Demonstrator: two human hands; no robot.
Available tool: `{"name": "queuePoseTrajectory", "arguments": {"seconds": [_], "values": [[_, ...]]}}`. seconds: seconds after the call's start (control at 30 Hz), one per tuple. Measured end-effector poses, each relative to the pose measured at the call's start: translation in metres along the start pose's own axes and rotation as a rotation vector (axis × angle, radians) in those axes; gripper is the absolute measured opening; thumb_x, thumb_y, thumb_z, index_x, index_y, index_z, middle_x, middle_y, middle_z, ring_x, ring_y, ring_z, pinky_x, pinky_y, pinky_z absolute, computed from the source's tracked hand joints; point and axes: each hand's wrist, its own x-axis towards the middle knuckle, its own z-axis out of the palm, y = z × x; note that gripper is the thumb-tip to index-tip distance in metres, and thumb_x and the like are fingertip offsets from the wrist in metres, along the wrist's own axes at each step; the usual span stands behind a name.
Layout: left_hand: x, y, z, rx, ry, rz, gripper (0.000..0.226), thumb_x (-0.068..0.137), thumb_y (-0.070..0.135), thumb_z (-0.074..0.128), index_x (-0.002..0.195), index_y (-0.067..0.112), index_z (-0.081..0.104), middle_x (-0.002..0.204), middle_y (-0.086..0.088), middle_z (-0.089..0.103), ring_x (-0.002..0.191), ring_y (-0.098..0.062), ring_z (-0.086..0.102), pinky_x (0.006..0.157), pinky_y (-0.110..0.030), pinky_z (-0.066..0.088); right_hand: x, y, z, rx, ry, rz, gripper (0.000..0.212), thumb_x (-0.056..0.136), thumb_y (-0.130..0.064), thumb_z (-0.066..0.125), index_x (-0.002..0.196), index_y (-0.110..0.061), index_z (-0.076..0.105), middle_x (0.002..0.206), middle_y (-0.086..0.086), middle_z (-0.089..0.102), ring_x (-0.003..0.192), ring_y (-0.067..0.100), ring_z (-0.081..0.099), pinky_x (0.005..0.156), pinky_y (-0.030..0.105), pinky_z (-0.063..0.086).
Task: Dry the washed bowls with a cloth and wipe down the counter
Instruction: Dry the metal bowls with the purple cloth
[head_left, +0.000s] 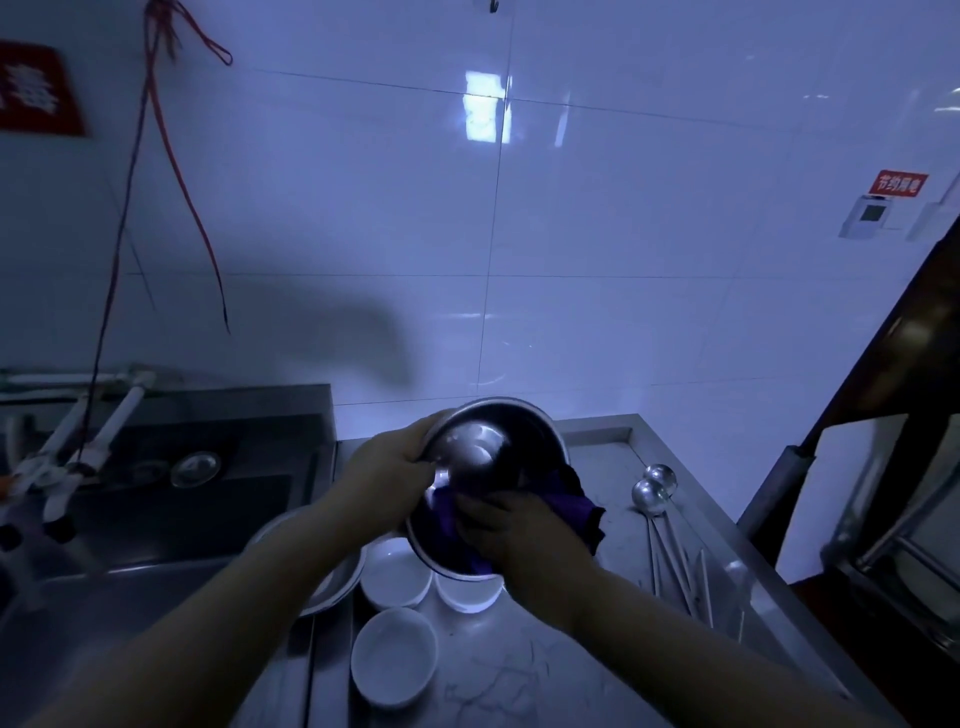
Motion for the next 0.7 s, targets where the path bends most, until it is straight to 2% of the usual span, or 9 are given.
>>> {"name": "queuePoseTrajectory", "arguments": {"seconds": [0.07,0.17,0.3,0.37,0.43,0.5,0.57,0.63,0.7], "values": [[-0.005,0.001,0.0,0.036,-0.058,0.005,0.073,0.071,-0.005,0.043,0.115,0.053,0.055,0.076,0.0,0.066,0.055,-0.02,0.062,0.043,-0.027,0.051,-0.012,0.012,-0.004,-0.114,0.022,-0.107,0.035,0.059,-0.009,0.077,0.092,-0.021,0.075,0.112,-0.003,0.069,0.086,0.024,0.067,0.072,0.032,0.054],[-0.009,0.008,0.005,0.125,-0.154,0.021,0.077,0.073,-0.005,0.039,0.126,0.05,0.049,0.078,-0.003,0.059,0.053,-0.024,0.061,0.043,-0.031,0.054,-0.021,0.028,-0.013,-0.218,0.068,-0.198,0.015,0.068,-0.02,0.077,0.083,-0.022,0.076,0.11,-0.006,0.07,0.089,0.021,0.067,0.074,0.028,0.052],[-0.005,0.016,0.016,0.331,-0.23,0.052,0.07,0.078,-0.001,0.04,0.131,0.045,0.047,0.077,0.003,0.053,0.057,-0.012,0.051,0.049,-0.022,0.047,-0.018,0.037,-0.022,-0.322,0.22,-0.291,0.014,0.084,-0.014,0.063,0.091,-0.01,0.075,0.109,0.004,0.07,0.097,0.026,0.066,0.084,0.033,0.052],[-0.007,0.018,0.022,0.293,-0.259,0.049,0.053,0.083,0.001,0.044,0.123,0.031,0.057,0.082,0.003,0.062,0.062,-0.007,0.052,0.05,-0.011,0.041,-0.014,0.037,-0.025,-0.387,0.274,-0.338,0.02,0.093,-0.011,0.054,0.098,-0.007,0.073,0.114,0.008,0.068,0.105,0.028,0.063,0.093,0.035,0.047],[-0.01,0.016,0.026,0.236,-0.253,0.039,0.046,0.082,-0.003,0.046,0.117,0.022,0.062,0.092,0.0,0.067,0.068,-0.005,0.055,0.053,-0.005,0.039,-0.014,0.037,-0.026,-0.47,0.239,-0.342,0.025,0.095,-0.011,0.049,0.109,-0.009,0.069,0.121,0.008,0.065,0.111,0.027,0.06,0.098,0.034,0.044],[-0.009,0.014,0.026,0.239,-0.23,0.021,0.051,0.081,-0.004,0.045,0.118,0.028,0.061,0.089,0.0,0.066,0.064,-0.005,0.054,0.056,-0.013,0.043,-0.021,0.037,-0.027,-0.532,0.156,-0.283,0.03,0.091,-0.015,0.053,0.119,-0.013,0.065,0.127,0.005,0.062,0.119,0.025,0.055,0.104,0.033,0.041],[-0.006,0.012,0.022,0.203,-0.173,-0.015,0.055,0.08,0.0,0.047,0.119,0.036,0.059,0.087,-0.001,0.067,0.066,-0.016,0.061,0.06,-0.028,0.052,-0.031,0.036,-0.027,-0.464,0.114,-0.131,0.041,0.084,-0.022,0.06,0.124,-0.013,0.062,0.127,0.005,0.062,0.123,0.025,0.052,0.109,0.034,0.035],[-0.006,0.01,0.019,0.085,-0.081,-0.046,0.058,0.076,0.006,0.049,0.112,0.049,0.059,0.089,0.0,0.07,0.074,-0.02,0.066,0.058,-0.031,0.056,-0.041,0.03,-0.026,-0.307,0.098,0.044,0.051,0.077,-0.032,0.057,0.123,-0.011,0.062,0.126,0.007,0.062,0.122,0.027,0.052,0.11,0.035,0.031],[-0.007,0.011,0.019,-0.002,0.002,-0.059,0.059,0.071,0.012,0.049,0.1,0.064,0.056,0.084,0.007,0.07,0.073,-0.018,0.065,0.052,-0.027,0.053,-0.048,0.019,-0.021,-0.162,0.093,0.167,0.054,0.068,-0.036,0.059,0.117,-0.014,0.066,0.123,0.007,0.064,0.116,0.028,0.055,0.106,0.036,0.034]]}}
